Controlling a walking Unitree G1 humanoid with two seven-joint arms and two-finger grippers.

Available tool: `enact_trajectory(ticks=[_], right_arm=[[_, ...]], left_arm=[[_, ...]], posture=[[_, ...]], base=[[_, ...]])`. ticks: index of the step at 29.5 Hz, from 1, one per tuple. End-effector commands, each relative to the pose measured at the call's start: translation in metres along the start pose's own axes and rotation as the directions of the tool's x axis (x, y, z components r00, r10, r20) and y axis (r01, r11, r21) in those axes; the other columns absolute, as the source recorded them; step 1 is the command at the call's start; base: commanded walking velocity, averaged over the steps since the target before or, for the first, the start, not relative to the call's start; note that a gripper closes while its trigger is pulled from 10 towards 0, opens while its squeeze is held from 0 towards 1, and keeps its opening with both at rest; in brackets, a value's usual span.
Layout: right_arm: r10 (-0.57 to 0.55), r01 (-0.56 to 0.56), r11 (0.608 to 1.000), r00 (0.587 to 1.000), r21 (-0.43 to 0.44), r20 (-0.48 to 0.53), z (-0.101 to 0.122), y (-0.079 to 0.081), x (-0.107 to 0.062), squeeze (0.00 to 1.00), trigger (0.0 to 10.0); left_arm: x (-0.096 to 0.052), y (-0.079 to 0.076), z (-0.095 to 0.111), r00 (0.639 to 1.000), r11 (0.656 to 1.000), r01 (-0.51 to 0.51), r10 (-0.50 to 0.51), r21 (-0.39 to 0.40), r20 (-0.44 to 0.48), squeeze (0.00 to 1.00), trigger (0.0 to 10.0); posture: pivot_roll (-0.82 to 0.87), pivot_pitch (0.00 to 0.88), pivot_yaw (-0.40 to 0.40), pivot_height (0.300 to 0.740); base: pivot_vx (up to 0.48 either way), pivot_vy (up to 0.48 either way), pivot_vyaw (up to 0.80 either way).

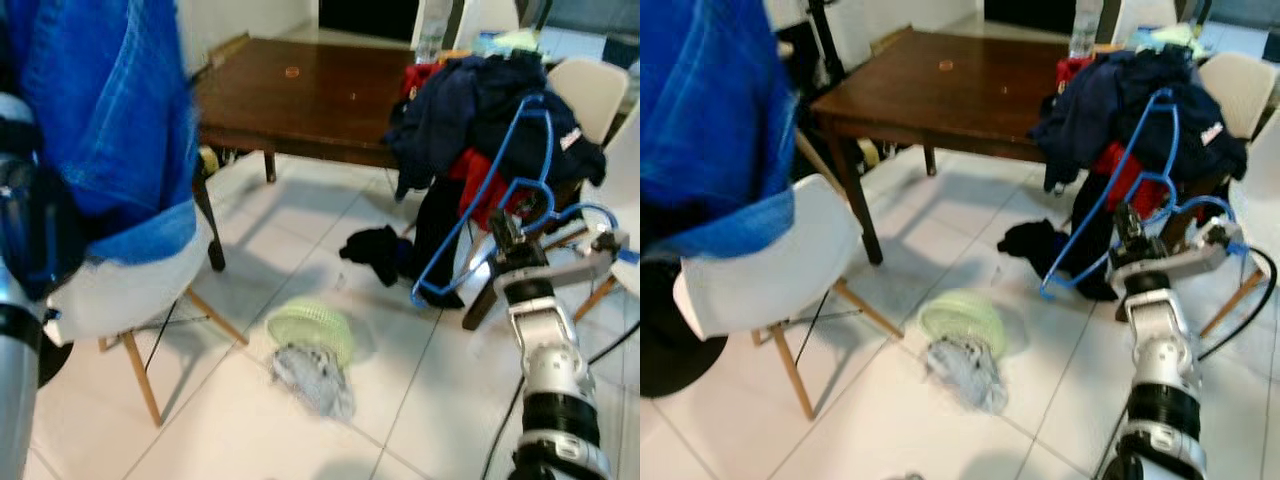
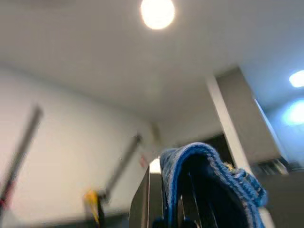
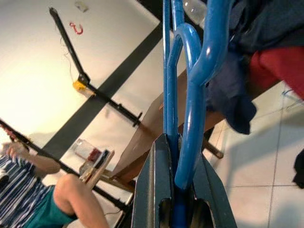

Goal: Hang hanger

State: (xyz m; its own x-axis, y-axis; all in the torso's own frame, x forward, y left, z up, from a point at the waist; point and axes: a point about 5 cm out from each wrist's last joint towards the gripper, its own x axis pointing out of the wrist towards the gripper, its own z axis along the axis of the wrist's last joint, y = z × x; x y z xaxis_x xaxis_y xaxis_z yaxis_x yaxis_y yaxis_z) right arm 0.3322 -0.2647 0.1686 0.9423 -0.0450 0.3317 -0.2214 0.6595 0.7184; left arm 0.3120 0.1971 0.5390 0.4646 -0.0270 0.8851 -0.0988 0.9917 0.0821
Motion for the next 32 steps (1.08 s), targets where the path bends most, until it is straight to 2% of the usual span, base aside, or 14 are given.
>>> enact_trajectory(ticks=[1,5,6,7,8,9,11,13,14,17,21,23,24,32], right_arm=[[-0.006,0.006,1.0,1.0,-0.004,-0.01,0.001,-0.002,-0.002,0.0,10.0],[-0.007,0.007,1.0,1.0,-0.012,-0.015,0.001,-0.001,-0.002,0.0,10.0],[-0.013,0.012,1.0,1.0,-0.027,-0.023,0.0,-0.002,-0.002,0.0,10.0],[-0.013,0.012,1.0,1.0,-0.027,-0.023,0.0,-0.002,-0.002,0.0,10.0],[-0.018,0.017,0.999,0.999,-0.041,-0.03,0.0,-0.002,-0.002,0.0,10.0],[-0.018,0.017,0.999,0.999,-0.041,-0.03,0.0,-0.002,-0.002,0.0,10.0],[-0.04,0.038,0.998,0.999,-0.059,-0.038,0.0,-0.004,-0.003,0.0,10.0],[-0.04,0.038,0.998,0.999,-0.059,-0.038,0.0,-0.004,-0.003,0.0,10.0],[-0.047,0.045,0.997,0.998,-0.061,-0.038,0.002,-0.006,-0.005,0.0,10.0],[-0.054,0.052,0.997,0.998,-0.062,-0.039,0.003,-0.007,-0.006,0.0,10.0],[-0.059,0.053,0.995,0.995,-0.087,-0.077,0.001,-0.006,-0.004,0.0,10.0],[-0.059,0.053,0.995,0.995,-0.087,-0.077,0.001,-0.006,-0.004,0.0,10.0],[-0.06,0.048,0.992,0.993,-0.114,-0.1,-0.001,-0.005,-0.003,0.0,10.0],[-0.083,0.056,0.979,0.988,-0.194,-0.132,-0.001,-0.006,-0.007,0.0,10.0]], left_arm=[[-0.011,-0.019,-0.023,0.995,0.996,0.059,-0.064,-0.065,-0.074,0.0,10.0],[-0.025,-0.035,-0.043,0.984,0.987,0.101,-0.118,-0.126,-0.137,0.0,10.0],[-0.047,-0.055,-0.071,0.958,0.968,0.153,-0.195,-0.198,-0.211,0.0,10.0],[-0.047,-0.055,-0.071,0.958,0.968,0.153,-0.195,-0.198,-0.211,0.0,10.0],[-0.071,-0.072,-0.095,0.925,0.945,0.177,-0.256,-0.276,-0.282,0.0,10.0],[-0.071,-0.072,-0.095,0.925,0.945,0.177,-0.256,-0.276,-0.282,0.0,10.0],[-0.126,-0.1,-0.133,0.839,0.898,0.184,-0.355,-0.399,-0.413,0.0,10.0],[-0.126,-0.1,-0.133,0.839,0.898,0.184,-0.355,-0.399,-0.413,0.0,10.0],[-0.153,-0.112,-0.144,0.791,0.873,0.191,-0.407,-0.448,-0.456,0.0,10.0],[-0.175,-0.125,-0.149,0.746,0.846,0.204,-0.46,-0.493,-0.482,0.0,10.0],[-0.224,-0.16,-0.145,0.601,0.713,0.323,-0.662,-0.622,-0.447,0.0,10.0],[-0.224,-0.16,-0.145,0.601,0.713,0.323,-0.662,-0.622,-0.447,0.0,10.0],[-0.237,-0.167,-0.143,0.552,0.669,0.358,-0.714,-0.651,-0.43,0.0,10.0],[-0.267,-0.175,-0.144,0.464,0.61,0.382,-0.776,-0.694,-0.427,0.0,10.0]], posture=[[0.19,0.11,0.021,0.74],[0.19,0.117,0.026,0.74],[0.19,0.115,0.024,0.74],[0.19,0.115,0.024,0.74],[0.19,0.119,0.026,0.74],[0.19,0.119,0.026,0.74],[0.17,0.122,0.031,0.74],[0.17,0.122,0.031,0.74],[0.17,0.121,0.03,0.74],[0.17,0.131,0.026,0.74],[0.16,0.142,0.03,0.74],[0.16,0.142,0.03,0.74],[0.15,0.143,0.037,0.74],[0.12,0.153,0.045,0.74]], base=[[0.0,0.0,0.0],[0.0,0.0,0.0],[0.0,0.0,0.0],[0.0,0.0,0.0],[0.0,0.0,0.0],[0.0,0.0,0.0],[0.0,0.0,0.0],[0.0,0.0,0.0],[0.0,0.0,0.0],[0.0,0.0,0.0],[0.0,0.0,0.0],[0.0,0.0,0.0],[0.0,0.0,-0.66],[0.0,0.0,-0.75]])
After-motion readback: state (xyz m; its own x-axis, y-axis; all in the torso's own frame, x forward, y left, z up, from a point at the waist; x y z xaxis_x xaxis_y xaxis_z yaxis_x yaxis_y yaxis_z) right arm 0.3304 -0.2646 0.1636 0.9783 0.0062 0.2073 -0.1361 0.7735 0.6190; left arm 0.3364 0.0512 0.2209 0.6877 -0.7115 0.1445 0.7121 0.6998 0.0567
